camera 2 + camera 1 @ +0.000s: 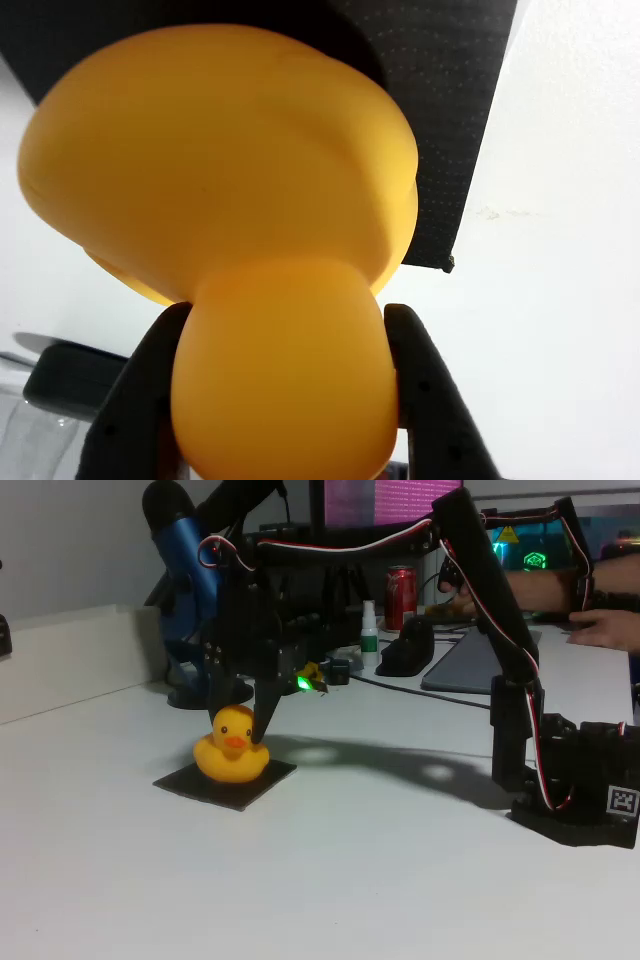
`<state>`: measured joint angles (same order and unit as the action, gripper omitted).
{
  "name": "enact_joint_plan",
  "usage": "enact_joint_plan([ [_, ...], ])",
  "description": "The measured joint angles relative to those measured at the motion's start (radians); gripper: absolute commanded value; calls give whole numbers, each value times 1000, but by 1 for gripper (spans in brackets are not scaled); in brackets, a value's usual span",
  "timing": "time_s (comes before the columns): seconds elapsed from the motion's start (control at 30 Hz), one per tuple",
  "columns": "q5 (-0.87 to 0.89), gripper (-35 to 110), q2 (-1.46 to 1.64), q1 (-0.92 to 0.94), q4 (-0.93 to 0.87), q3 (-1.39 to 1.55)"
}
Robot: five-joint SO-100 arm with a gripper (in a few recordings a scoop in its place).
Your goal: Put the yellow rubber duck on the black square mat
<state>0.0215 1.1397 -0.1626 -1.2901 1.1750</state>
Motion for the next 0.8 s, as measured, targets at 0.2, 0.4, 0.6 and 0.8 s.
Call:
enact_joint_plan([
  [0.2, 0, 28, 0, 0, 0, 0],
  [0.4, 0, 32, -2, 0, 0, 0],
  [0.6, 0, 32, -2, -3, 0, 0],
  [0.8, 0, 32, 14, -3, 0, -11],
])
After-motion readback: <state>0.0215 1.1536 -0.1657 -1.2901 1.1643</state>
